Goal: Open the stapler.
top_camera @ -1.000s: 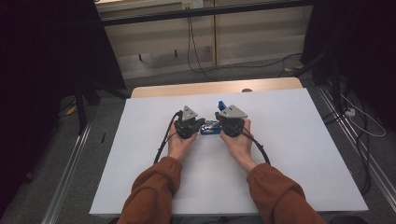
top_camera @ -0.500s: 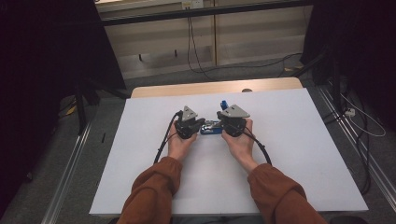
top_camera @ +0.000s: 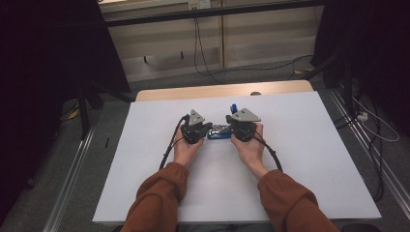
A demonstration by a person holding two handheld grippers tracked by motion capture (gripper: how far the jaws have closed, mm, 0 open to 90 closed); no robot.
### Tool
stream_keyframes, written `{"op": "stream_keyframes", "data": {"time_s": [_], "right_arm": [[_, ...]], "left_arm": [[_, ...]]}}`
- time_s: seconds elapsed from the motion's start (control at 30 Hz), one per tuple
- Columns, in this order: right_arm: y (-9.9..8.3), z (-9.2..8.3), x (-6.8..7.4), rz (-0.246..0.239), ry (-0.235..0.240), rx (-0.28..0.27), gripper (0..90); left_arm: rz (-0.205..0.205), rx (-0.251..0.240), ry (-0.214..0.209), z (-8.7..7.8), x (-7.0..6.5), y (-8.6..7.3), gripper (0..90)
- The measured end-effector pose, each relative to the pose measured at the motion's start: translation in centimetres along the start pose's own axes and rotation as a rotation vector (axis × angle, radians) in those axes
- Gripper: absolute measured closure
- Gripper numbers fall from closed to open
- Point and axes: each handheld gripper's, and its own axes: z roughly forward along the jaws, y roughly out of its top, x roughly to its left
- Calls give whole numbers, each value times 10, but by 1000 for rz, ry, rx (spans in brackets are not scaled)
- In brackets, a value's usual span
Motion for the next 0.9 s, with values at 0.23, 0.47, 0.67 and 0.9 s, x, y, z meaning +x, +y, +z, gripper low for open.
{"op": "stream_keyframes", "data": {"time_s": [0.23,0.47,0.67,0.9], "right_arm": [[0,-2,-3,12,-13,-2,900],[0,-2,-5,23,-30,-3,900],[-1,-4,-10,34,-43,2,900],[-2,-5,-10,37,-47,1,900]], "left_arm": [[2,-2,1,0,0,0,900],[0,-6,-2,0,1,0,900],[5,-6,-2,0,0,-1,900],[6,-7,-2,0,0,-1,900]]}}
